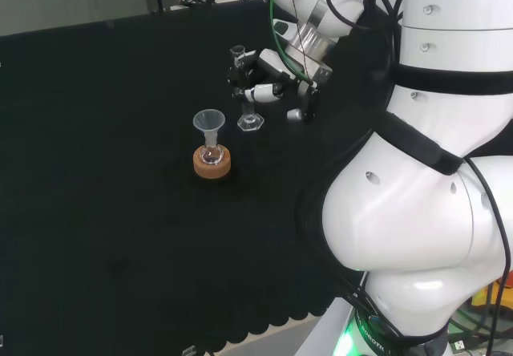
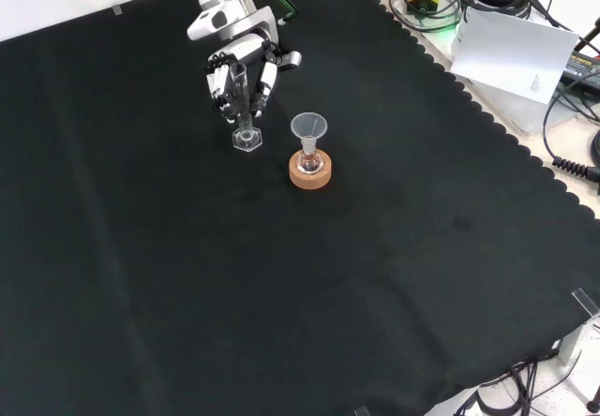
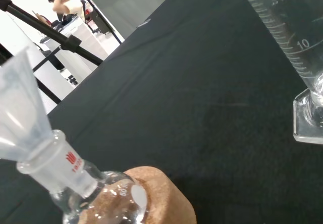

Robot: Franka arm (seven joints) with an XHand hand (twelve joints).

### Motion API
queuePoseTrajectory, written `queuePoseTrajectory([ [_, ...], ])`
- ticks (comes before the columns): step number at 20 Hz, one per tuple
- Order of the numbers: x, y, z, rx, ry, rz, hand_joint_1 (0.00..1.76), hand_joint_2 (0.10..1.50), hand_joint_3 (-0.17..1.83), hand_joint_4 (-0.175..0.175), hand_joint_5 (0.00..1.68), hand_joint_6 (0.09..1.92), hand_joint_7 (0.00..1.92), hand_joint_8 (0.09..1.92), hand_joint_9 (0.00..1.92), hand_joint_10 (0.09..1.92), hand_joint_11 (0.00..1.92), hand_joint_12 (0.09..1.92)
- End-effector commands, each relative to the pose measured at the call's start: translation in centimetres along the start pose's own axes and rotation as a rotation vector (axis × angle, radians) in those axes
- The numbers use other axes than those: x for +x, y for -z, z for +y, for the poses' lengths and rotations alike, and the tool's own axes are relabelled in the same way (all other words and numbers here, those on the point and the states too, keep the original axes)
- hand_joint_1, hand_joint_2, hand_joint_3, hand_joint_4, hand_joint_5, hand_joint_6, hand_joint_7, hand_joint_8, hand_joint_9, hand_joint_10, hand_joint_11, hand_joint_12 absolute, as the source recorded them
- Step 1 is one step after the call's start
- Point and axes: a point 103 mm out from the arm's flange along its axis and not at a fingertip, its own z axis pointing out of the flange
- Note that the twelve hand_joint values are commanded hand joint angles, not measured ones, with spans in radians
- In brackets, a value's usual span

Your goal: Put the graduated cylinder back on the table.

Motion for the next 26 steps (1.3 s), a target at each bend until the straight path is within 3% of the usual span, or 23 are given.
queuePoseTrajectory([
  [1, -0.5, -0.7, 0.2, -0.011, -0.007, 0.0, 1.26, 1.11, 0.0, -0.175, 0.97, 1.01, 1.01, 1.0, 1.5, 0.09, 1.22, 0.71],
  [9, -0.8, -1.2, 0.1, -0.045, -0.016, 0.002, 1.26, 1.12, 0.0, -0.175, 0.96, 1.02, 1.0, 1.01, 1.49, 0.09, 1.21, 0.72],
  [26, -1.2, -1.9, -0.1, -0.046, -0.031, 0.0, 1.25, 1.14, 0.0, -0.175, 0.91, 1.1, 0.95, 1.09, 1.46, 0.09, 1.18, 0.76],
])
